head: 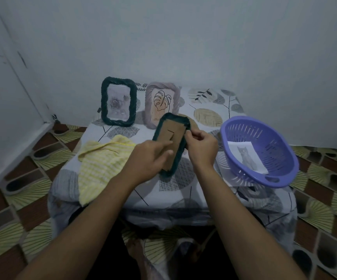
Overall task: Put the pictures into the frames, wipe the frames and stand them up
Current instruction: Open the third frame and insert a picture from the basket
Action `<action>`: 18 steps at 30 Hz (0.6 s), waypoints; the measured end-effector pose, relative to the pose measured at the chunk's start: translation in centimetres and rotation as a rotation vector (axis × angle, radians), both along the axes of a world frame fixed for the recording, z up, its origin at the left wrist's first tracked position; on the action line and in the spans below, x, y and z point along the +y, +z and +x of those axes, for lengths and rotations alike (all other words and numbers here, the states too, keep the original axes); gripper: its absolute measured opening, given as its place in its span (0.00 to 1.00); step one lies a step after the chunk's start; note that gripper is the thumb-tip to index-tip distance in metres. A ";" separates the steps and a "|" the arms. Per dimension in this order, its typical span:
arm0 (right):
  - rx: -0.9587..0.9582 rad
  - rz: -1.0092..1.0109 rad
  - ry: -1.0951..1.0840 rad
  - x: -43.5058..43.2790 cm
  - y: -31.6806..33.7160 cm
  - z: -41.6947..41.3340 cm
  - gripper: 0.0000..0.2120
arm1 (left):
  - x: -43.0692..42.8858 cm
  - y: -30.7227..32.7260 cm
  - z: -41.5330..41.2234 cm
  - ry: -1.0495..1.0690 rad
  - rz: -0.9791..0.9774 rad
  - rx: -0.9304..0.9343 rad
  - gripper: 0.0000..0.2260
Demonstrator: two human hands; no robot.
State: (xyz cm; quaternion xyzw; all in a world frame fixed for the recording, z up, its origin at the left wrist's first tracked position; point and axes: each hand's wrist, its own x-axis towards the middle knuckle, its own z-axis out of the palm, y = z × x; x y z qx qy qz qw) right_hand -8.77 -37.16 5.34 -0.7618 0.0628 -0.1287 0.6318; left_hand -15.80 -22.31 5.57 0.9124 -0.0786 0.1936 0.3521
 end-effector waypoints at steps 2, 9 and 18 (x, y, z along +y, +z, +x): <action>-0.020 -0.017 -0.008 -0.8 -0.1 0.2 0.09 | 0.7 0.4 0.2 0.053 -0.215 0.034 0.12; 0.035 0.066 -0.008 -2.4 -1.1 0.9 0.04 | 3.0 -1.9 3.0 0.201 -0.546 0.486 0.18; 0.120 0.235 0.028 -2.5 -2.6 1.2 0.11 | 1.7 -3.6 3.2 0.219 -0.801 0.478 0.19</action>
